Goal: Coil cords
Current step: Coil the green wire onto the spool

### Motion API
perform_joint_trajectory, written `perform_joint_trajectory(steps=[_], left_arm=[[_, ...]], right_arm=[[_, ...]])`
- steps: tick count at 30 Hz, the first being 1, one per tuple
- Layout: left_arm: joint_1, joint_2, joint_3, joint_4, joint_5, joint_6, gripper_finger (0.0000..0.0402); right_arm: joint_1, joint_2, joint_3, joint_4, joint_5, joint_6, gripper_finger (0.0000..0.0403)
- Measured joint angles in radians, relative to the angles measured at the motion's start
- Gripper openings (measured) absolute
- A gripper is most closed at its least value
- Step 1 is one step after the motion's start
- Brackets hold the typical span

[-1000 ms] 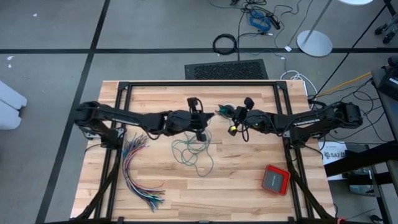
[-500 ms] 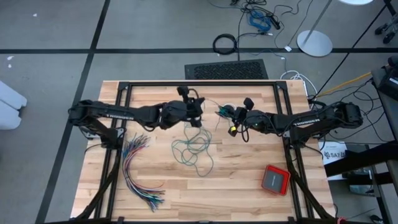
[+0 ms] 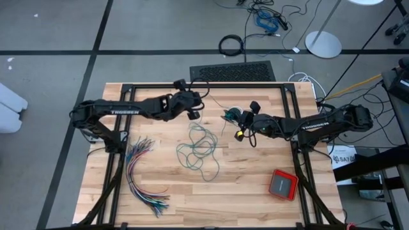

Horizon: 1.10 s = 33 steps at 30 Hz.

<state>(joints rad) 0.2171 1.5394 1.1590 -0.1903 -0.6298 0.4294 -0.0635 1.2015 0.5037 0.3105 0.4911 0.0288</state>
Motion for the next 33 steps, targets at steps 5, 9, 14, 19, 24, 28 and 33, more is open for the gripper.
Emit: perform_joint_trajectory(steps=[5, 9, 14, 19, 24, 28, 33], left_arm=[[0.041, 0.000, -0.027, -0.063, 0.031, -0.057, 0.0000], [0.054, 0.000, -0.068, -0.062, 0.038, -0.084, 0.0000], [0.056, 0.002, -0.090, -0.051, 0.027, -0.106, 0.0000], [0.056, 0.002, -0.090, 0.056, 0.022, -0.067, 0.0000], [0.057, 0.002, -0.090, 0.116, -0.001, -0.029, 0.0000], [0.057, -0.009, -0.090, 0.160, -0.046, 0.017, 0.0000], [0.057, -0.064, -0.090, 0.250, -0.060, 0.060, 0.0000]], right_arm=[[0.000, 0.000, 0.000, 0.014, 0.005, 0.002, 0.0000], [0.000, 0.000, 0.000, 0.023, 0.029, 0.013, 0.0000], [-0.002, 0.000, 0.000, -0.001, 0.051, 0.027, 0.0000], [-0.002, 0.000, 0.000, -0.020, 0.037, 0.031, 0.0000], [-0.002, 0.000, 0.000, -0.041, 0.035, 0.038, 0.0000], [-0.003, -0.001, 0.000, -0.067, 0.035, 0.041, 0.0000], [-0.018, -0.001, 0.000, -0.095, 0.033, 0.052, 0.0000]])
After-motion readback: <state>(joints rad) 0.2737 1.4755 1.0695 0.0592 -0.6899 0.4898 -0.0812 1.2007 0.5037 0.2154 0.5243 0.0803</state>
